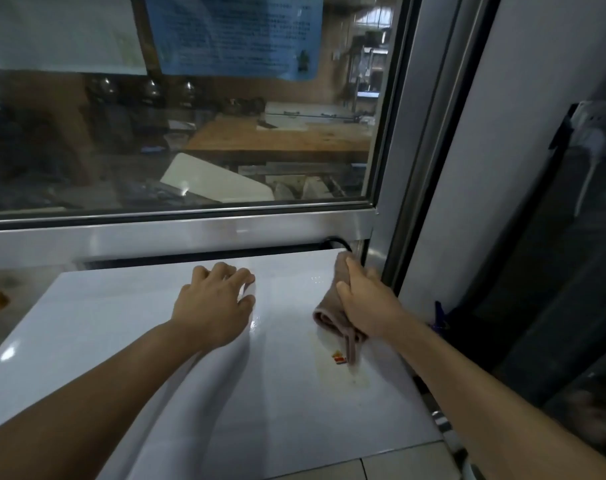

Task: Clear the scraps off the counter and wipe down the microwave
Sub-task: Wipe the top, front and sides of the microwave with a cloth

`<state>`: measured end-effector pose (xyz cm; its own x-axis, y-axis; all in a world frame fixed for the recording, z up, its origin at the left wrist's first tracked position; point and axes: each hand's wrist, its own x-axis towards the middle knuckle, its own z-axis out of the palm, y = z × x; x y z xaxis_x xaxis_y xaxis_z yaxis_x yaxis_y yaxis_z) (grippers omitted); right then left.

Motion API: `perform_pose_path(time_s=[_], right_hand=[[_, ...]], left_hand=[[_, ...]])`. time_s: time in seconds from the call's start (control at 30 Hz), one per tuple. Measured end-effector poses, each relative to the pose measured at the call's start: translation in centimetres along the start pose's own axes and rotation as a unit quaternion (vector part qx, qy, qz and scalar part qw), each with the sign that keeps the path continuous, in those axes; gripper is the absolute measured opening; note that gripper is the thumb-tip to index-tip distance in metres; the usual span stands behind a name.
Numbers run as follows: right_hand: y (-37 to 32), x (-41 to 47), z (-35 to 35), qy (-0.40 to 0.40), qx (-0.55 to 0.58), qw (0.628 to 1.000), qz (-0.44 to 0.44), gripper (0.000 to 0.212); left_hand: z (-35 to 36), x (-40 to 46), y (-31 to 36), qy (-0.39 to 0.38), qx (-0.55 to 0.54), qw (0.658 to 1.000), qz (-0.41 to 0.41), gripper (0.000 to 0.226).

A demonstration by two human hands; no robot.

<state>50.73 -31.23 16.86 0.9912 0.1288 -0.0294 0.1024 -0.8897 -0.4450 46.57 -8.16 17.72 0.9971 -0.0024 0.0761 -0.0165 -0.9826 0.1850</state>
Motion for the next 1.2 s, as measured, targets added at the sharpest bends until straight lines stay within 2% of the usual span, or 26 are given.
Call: perform_pose_path(time_s=[0.17, 0.37, 0.5, 0.63, 0.77, 0.87, 0.97, 1.1, 1.2], right_hand=[[0.8, -4.0, 0.4, 0.01, -0.002, 0.999, -0.05, 0.046], [-1.0, 3.5, 0.1, 0.03, -0.006, 0.999, -0.027, 0.038], [-1.7, 6.2, 0.5, 0.053, -0.05, 0.997, -0.029, 0.034], [-1.0, 6.3, 0.8, 0.108, -0.119, 0.983, -0.088, 0.033], [-1.5, 6.1, 0.8, 0.069, -0.126, 0.983, -0.113, 0.032], [-4.1, 5.4, 2.2, 0.071, -0.146, 0.975, -0.155, 0.036], [-9.6, 4.7, 5.0, 0.06, -0.125, 0.97, -0.197, 0.039], [-17.8, 4.3, 9.2, 0.029, -0.097, 0.961, -0.256, 0.039], [-18.1, 4.5, 8.9, -0.006, -0.07, 0.965, -0.252, 0.043]], left_hand=[[0.2, -0.1, -0.2, 0.017, 0.02, 1.0, 0.012, 0.04], [0.4, 0.3, -0.6, 0.028, 0.017, 0.999, 0.013, 0.041], [0.4, 0.6, -0.6, 0.022, 0.016, 1.0, 0.011, 0.041], [-0.7, 0.5, -1.9, -0.023, -0.016, 0.999, 0.036, 0.045], [-2.0, -1.2, -6.2, -0.005, -0.017, 1.0, 0.014, 0.045], [-2.9, -2.5, -9.9, -0.003, 0.005, 1.0, -0.031, 0.042], [-3.2, -3.5, -12.6, -0.01, 0.012, 0.998, -0.063, 0.041], [-2.5, -4.0, -14.1, -0.01, 0.003, 0.999, -0.042, 0.045], [-2.6, -3.7, -14.5, -0.008, -0.017, 0.999, -0.031, 0.045]])
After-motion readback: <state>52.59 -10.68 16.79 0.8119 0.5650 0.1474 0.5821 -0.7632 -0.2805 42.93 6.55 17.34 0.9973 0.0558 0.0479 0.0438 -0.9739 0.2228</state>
